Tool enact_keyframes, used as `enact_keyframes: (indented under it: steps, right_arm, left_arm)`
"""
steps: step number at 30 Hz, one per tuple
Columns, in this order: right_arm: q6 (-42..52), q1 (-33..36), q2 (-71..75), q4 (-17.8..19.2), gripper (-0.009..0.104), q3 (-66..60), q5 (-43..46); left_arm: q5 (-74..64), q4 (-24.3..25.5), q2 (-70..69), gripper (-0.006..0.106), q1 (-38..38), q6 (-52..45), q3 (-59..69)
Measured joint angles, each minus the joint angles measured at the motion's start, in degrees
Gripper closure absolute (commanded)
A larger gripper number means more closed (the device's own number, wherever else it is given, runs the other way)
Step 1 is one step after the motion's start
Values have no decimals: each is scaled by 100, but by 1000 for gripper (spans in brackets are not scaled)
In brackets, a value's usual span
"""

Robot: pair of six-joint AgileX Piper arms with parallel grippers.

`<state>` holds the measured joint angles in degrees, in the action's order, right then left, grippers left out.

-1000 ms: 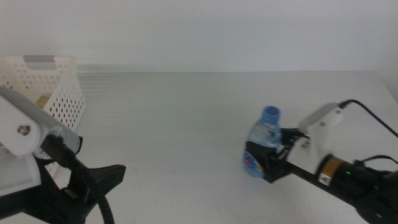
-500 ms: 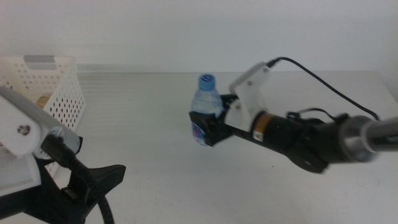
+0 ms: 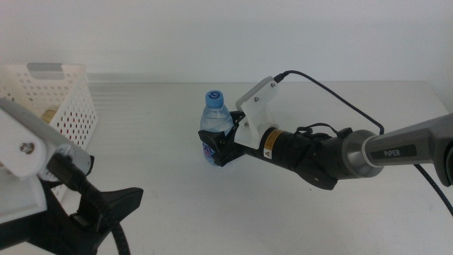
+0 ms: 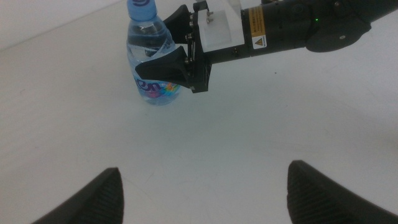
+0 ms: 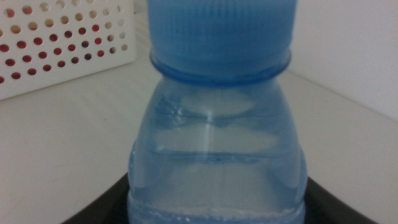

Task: Use arms to grab the bottles and put them into the dustbin to the left of the table.

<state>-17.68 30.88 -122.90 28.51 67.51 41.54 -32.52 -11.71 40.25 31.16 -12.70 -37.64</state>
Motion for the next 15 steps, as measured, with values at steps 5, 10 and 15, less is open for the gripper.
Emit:
enact_keyframes:
  steps: [5,10,15]
  right_arm:
    - [-61,1,-5,21,87,0,10]
    - [-126,6,-5,34,52,0,17]
    - [-136,6,-5,296,12,0,63]
  left_arm:
    - [0,0,0,18,0,0,0]
    - [0,0,0,18,0,0,0]
    - [0,0,0,18,0,0,0]
